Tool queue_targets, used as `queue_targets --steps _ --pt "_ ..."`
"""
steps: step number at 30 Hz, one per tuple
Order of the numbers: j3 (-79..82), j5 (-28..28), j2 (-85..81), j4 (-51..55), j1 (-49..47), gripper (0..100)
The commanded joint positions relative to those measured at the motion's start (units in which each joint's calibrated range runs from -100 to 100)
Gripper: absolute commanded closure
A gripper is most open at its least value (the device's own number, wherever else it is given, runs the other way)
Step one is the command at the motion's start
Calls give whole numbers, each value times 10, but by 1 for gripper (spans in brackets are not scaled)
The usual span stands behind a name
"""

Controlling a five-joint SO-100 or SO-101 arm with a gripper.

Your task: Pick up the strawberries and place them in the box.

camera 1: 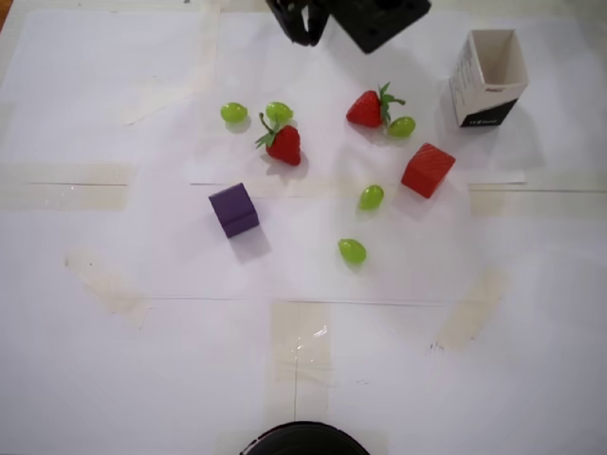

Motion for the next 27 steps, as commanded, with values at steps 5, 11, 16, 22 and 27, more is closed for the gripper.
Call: queue_targets --steps 5,11,16,22,27 --pt "30 7 -37 -46 10 100" --pt "91 10 -23 -158 -7 99" --pt "89 22 -3 -212 -14 87" --pt "66 28 -2 -221 4 83" --pt "57 22 29 -221 21 81"
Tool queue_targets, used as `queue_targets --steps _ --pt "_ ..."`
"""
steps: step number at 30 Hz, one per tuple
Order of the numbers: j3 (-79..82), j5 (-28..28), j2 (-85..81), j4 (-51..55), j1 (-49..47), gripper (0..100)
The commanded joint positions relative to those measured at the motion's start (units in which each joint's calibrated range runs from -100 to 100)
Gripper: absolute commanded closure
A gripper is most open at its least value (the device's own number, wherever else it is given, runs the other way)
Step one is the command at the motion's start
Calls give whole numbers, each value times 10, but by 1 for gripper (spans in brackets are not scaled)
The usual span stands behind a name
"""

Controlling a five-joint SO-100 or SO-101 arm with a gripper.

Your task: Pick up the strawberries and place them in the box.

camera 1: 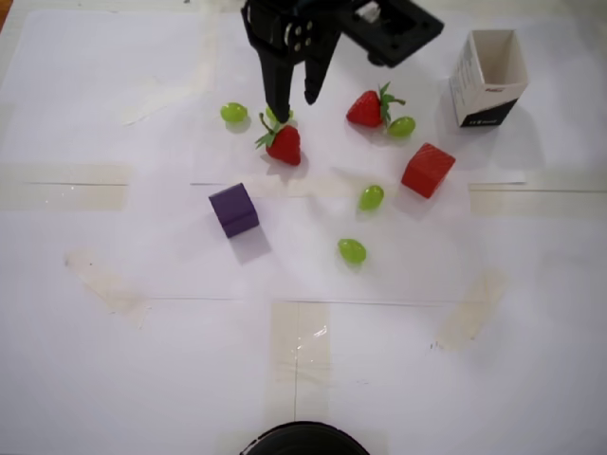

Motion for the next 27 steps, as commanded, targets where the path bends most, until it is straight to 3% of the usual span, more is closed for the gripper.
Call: queue_targets --steps 1,16,27 --pt "-40 -3 25 -9 12 81" --pt "-69 -6 71 -36 4 80" --pt "-61 -26 83 -50 -2 74"
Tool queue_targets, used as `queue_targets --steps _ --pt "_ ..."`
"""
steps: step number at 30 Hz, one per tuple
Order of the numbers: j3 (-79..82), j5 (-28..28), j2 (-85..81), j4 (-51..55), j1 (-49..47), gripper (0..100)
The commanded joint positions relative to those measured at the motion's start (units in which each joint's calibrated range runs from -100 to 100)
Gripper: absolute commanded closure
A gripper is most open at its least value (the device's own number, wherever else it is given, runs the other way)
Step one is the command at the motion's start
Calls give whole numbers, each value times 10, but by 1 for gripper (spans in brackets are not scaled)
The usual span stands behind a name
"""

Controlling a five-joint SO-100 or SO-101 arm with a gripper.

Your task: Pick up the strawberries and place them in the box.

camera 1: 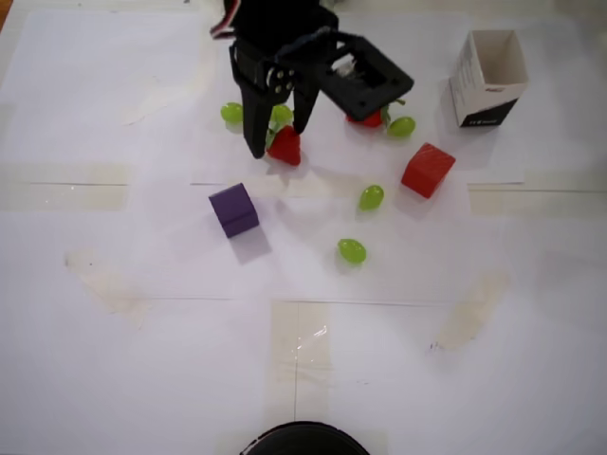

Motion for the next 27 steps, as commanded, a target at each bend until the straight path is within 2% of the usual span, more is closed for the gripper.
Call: queue_targets --steps 1,7,11,27 --pt "-21 -13 -6 4 -5 74" --pt "-12 -30 -9 3 -8 75" --pt "17 -34 -15 2 -3 78" --pt "86 -25 -13 -79 -13 74"
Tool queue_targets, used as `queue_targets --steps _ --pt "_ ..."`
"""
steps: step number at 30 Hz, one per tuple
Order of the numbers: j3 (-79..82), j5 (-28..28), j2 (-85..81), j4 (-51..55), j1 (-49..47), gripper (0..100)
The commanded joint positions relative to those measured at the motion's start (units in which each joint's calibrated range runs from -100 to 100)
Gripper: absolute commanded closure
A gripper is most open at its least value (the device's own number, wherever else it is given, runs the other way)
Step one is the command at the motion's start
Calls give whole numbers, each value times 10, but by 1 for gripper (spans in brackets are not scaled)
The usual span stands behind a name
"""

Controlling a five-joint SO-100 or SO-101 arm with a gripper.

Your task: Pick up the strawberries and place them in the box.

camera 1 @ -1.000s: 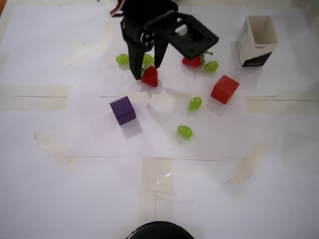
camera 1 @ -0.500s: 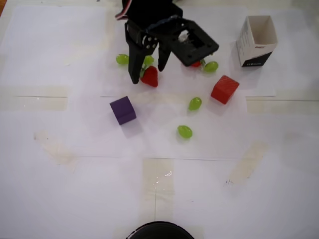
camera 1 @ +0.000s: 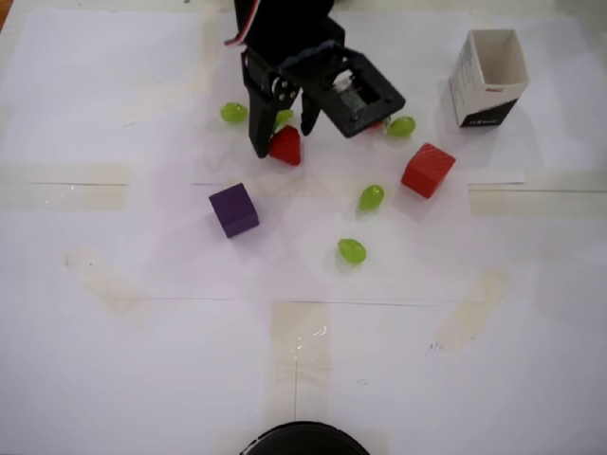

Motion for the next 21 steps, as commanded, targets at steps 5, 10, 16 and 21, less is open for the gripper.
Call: queue_targets --steps 5,10,16,21 --pt "7 3 -12 -36 -7 75" --pt "20 2 -15 -47 -7 78" --pt "32 0 -17 -55 -7 79" --pt "40 1 -20 -57 -3 82"
